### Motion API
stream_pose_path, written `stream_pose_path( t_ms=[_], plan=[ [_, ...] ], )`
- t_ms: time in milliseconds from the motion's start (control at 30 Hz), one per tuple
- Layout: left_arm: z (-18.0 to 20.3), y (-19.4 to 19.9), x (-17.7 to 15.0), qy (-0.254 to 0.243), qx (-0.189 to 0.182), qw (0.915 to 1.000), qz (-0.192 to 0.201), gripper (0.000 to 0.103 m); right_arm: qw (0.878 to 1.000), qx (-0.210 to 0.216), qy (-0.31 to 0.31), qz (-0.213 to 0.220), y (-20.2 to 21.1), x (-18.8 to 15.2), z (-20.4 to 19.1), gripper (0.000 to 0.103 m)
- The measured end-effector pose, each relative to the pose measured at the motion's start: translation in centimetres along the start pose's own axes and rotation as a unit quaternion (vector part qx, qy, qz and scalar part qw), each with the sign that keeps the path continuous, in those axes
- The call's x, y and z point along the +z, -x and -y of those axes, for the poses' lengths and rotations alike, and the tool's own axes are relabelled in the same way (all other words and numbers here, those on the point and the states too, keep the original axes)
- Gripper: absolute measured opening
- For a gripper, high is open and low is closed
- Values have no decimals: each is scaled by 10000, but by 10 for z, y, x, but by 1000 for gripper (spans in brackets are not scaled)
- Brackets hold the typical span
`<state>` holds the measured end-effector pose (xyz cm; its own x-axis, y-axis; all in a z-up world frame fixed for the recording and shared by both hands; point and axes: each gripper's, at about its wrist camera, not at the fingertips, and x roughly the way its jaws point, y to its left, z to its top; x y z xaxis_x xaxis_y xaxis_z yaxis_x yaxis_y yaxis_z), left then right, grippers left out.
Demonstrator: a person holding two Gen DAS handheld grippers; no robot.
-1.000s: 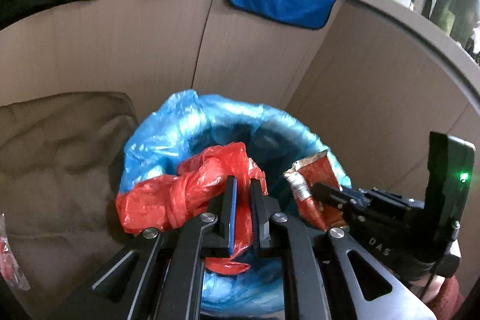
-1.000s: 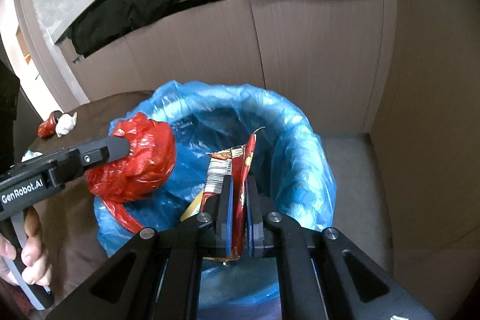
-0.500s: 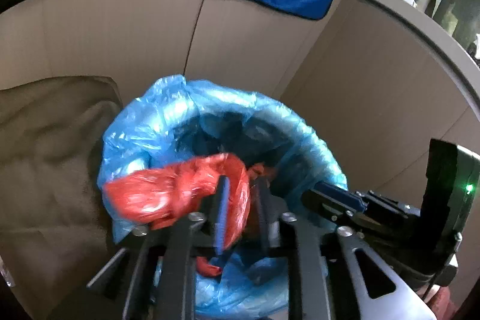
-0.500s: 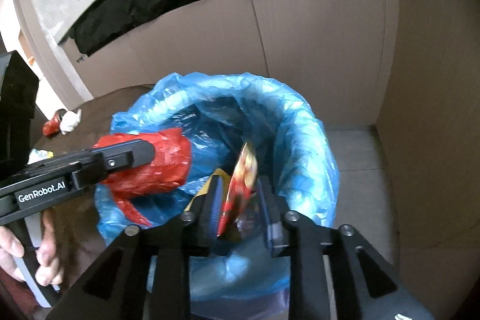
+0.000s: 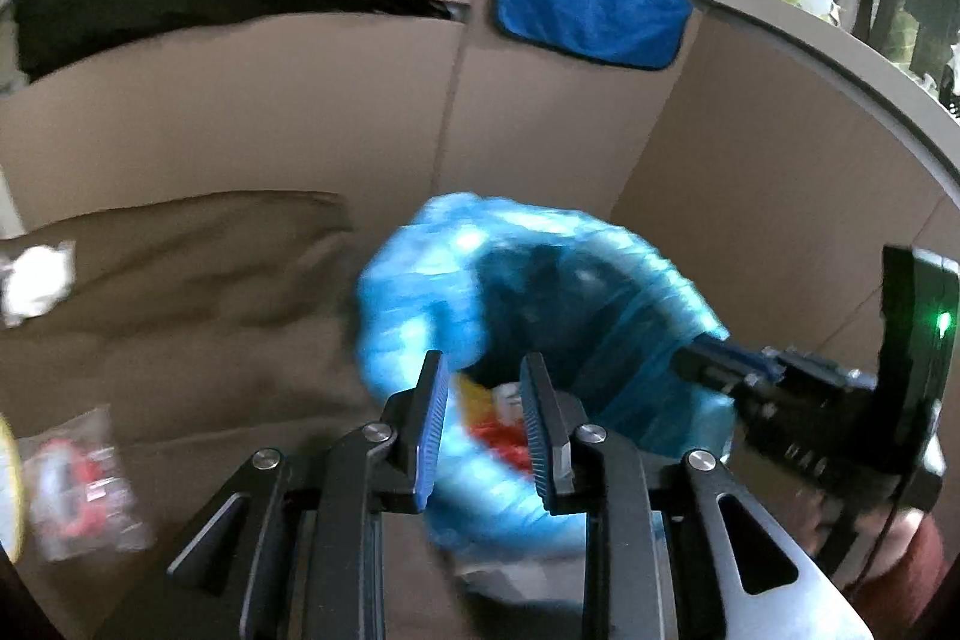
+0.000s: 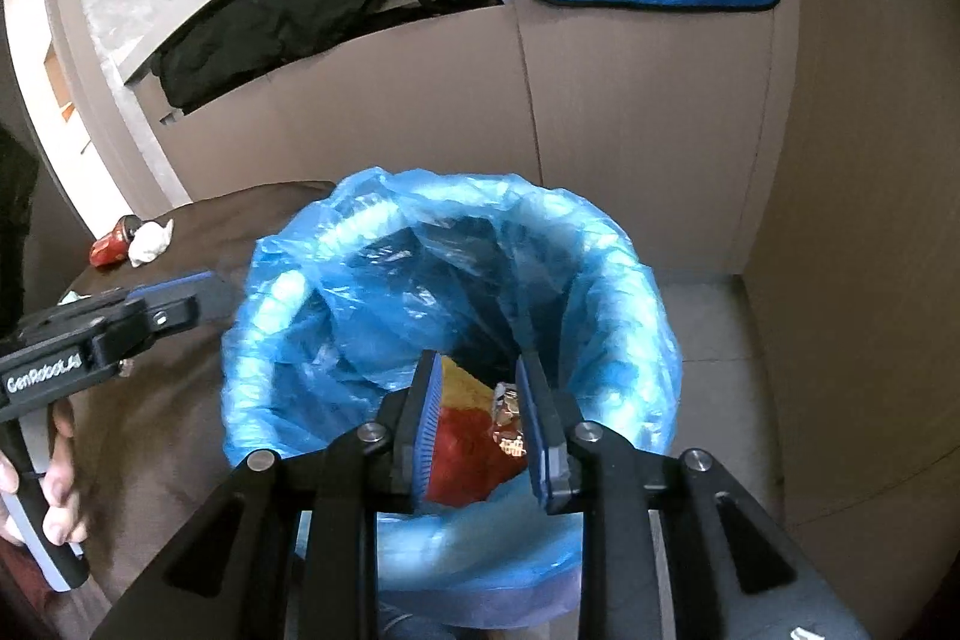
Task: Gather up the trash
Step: 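Move both tools back over the table, then grasp the crumpled white tissue with the right tool and lift it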
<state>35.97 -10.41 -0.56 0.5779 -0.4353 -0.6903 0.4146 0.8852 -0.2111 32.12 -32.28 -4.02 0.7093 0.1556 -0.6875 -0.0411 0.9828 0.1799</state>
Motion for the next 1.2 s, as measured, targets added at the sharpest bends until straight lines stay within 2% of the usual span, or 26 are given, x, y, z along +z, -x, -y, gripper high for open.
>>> stream_pose_path(
  t_ms=[100, 267, 400, 467, 533, 600, 767, 933, 1133, 1200],
  plan=[
    [-24, 26, -11, 6, 469, 9988, 137, 26, 9998, 80, 163, 64, 4, 2, -19, 25],
    [-89, 86, -34, 236, 1310, 9902, 420, 26, 9976, 456, 529, 36, 2, 4, -68, 25],
    [-141, 130, -60, 518, 1829, 9804, 521, 26, 9902, 957, 1017, -40, -6, 3, -128, 25],
    [-165, 146, -72, 704, 1951, 9770, 491, 26, 9838, 1237, 1293, -111, -11, 1, -159, 26],
    [-190, 160, -86, 922, 2028, 9738, 446, 26, 9771, 1447, 1553, -153, -17, 1, -189, 34],
    [-206, 171, -97, 1054, 2071, 9716, 451, 26, 9704, 1579, 1818, -170, -25, 4, -222, 38],
    [-239, 185, -114, 1329, 1939, 9704, 560, 27, 9580, 1800, 2215, -268, -53, 17, -284, 38],
    [-265, 194, -114, 1563, 1746, 9697, 688, 27, 9504, 1570, 2677, -209, -92, 49, -341, 39],
    [-292, 203, -98, 1635, 1607, 9701, 798, 30, 9451, 1476, 2899, -323, -152, 79, -381, 39],
    [-299, 205, -96, 1648, 1644, 9692, 806, 31, 9434, 1244, 3056, -347, -172, 85, -394, 39]
  ],
)
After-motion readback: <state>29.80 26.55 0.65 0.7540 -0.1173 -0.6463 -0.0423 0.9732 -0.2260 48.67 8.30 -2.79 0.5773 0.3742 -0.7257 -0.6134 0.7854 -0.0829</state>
